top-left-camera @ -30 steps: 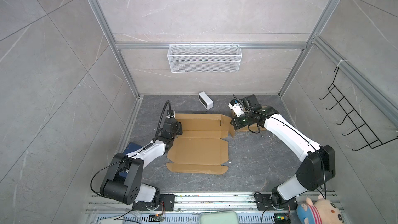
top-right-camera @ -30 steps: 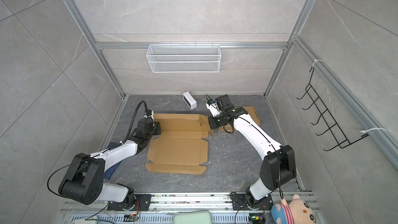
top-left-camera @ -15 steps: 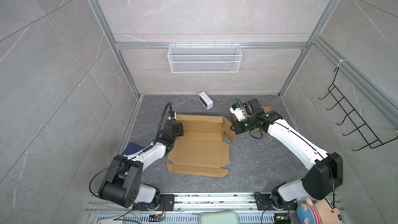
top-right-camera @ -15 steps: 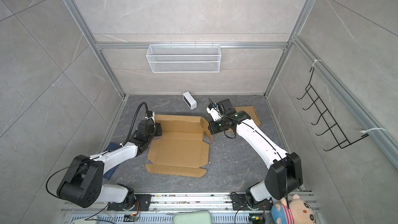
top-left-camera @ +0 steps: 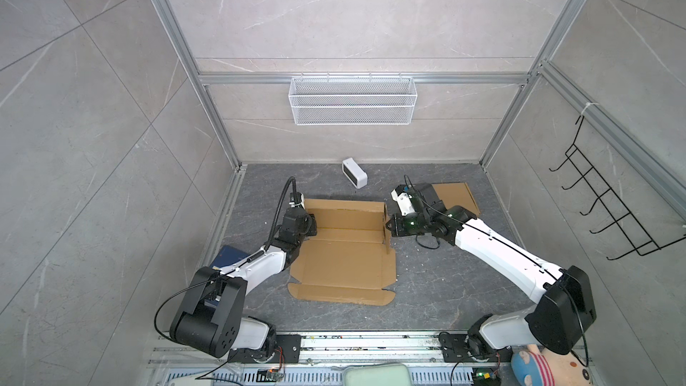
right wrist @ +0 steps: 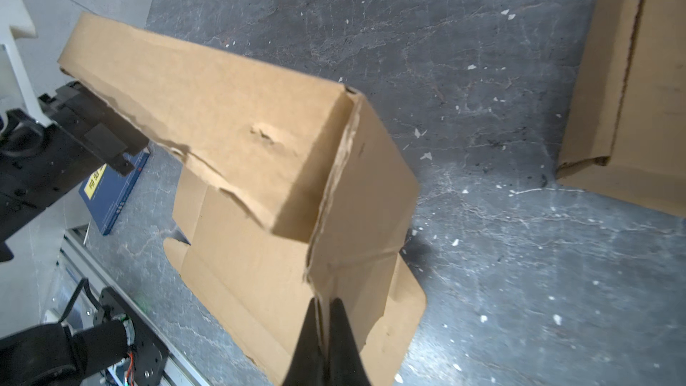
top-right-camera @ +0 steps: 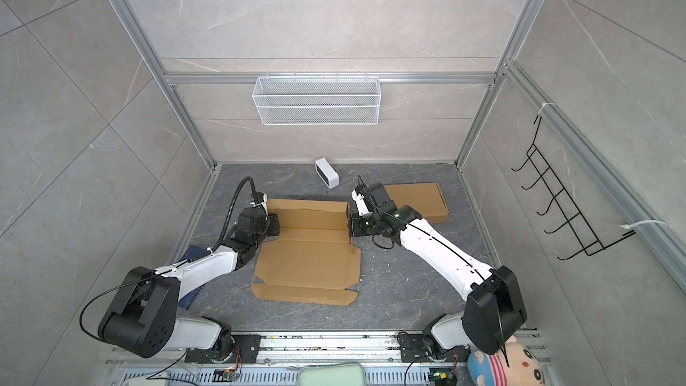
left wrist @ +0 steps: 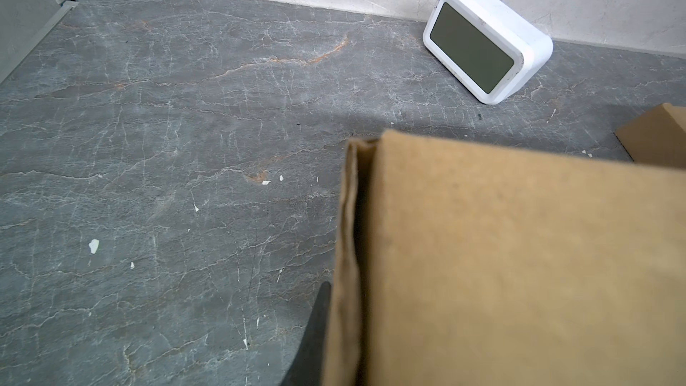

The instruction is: Fold the paper box

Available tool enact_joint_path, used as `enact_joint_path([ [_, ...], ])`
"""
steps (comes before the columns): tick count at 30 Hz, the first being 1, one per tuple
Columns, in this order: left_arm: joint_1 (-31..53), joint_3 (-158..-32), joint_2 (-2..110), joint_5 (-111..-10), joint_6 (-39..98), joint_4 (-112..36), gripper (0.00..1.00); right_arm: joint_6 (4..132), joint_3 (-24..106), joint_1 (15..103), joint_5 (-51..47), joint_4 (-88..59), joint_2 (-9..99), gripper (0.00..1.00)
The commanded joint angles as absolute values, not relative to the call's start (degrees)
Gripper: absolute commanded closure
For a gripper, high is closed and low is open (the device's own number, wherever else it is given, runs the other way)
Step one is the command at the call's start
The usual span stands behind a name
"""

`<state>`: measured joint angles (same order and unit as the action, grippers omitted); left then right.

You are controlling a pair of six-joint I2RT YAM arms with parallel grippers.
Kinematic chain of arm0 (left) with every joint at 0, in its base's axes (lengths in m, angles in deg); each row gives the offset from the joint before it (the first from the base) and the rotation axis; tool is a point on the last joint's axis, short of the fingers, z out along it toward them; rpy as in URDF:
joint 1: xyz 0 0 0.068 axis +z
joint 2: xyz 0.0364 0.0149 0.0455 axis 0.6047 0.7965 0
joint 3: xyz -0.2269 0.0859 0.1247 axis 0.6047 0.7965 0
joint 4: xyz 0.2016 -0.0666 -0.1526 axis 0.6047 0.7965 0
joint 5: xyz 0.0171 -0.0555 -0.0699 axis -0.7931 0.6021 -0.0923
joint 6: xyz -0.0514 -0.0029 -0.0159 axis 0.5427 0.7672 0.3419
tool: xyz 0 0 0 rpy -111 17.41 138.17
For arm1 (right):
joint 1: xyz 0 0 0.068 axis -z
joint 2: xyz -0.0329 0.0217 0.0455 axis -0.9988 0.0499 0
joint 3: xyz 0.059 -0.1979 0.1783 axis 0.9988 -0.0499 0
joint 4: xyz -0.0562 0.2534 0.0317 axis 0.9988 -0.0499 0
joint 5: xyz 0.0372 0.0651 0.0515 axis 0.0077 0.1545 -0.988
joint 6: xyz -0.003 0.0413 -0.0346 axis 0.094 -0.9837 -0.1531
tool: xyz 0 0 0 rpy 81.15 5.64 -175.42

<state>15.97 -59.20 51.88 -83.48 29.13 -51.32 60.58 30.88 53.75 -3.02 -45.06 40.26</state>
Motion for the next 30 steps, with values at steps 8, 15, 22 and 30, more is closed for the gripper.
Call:
enact_joint_path([
  [8,14.17,-58.49,52.82,-83.85,31.54,-57.67,1.00,51.12,24.78,48.73,7.14,-30.34,42.80,0.91],
  [15,14.18,-60.13,53.34,-82.73,28.65,-54.52,1.00,56.73,25.78,51.60,-1.79,-27.40,44.36,0.62],
  [22,14.14,-61.30,54.20,-83.51,29.00,-51.57,1.00,60.89,24.95,61.11,-28.07,-24.17,44.55,0.38],
  [30,14.18,-62.24,54.28,-84.10,27.80,-49.80,1.00,66.32,27.30,67.39,-34.55,-30.54,42.15,0.31],
])
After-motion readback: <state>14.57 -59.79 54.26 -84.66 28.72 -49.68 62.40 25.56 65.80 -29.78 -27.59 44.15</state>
